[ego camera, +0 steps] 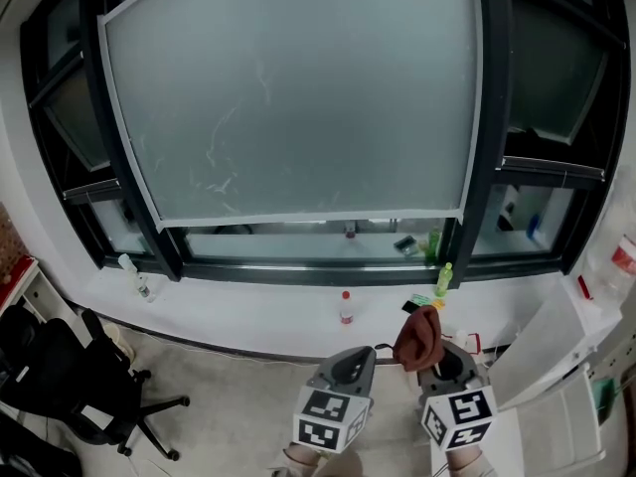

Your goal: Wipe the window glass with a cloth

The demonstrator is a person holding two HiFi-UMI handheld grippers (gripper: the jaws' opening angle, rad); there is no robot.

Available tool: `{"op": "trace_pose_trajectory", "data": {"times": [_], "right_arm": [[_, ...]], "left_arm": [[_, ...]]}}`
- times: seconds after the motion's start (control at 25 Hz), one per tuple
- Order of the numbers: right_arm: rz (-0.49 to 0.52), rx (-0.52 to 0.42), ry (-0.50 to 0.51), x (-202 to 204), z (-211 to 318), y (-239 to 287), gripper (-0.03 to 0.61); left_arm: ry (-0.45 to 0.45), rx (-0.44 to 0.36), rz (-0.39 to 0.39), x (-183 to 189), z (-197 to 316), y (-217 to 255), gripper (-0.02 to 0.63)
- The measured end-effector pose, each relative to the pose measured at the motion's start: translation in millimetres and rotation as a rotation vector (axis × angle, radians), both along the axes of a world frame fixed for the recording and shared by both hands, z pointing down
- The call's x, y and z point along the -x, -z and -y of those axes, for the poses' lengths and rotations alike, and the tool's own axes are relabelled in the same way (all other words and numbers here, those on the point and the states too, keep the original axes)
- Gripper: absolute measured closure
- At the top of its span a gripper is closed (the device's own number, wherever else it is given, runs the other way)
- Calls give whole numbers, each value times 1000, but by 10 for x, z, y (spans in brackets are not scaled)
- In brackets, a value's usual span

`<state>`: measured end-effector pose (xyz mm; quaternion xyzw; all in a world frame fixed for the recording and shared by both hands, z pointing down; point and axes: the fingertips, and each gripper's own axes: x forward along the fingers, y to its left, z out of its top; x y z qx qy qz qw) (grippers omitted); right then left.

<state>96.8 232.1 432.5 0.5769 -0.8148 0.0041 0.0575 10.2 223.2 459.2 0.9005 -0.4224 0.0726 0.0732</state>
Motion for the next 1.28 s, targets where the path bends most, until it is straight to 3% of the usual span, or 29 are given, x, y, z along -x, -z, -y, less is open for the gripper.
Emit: {"op": "trace_pose_trajectory", "data": {"times": [0.32,1.28], "right_arm": [[-4,-22,-37,-142,637,65,531],[-4,-99,-41,231,3272,532,531]], "left_arm": [[10,-45,2,-97,685,213,611],[29,-65,-17,426,3401,613,611]]}}
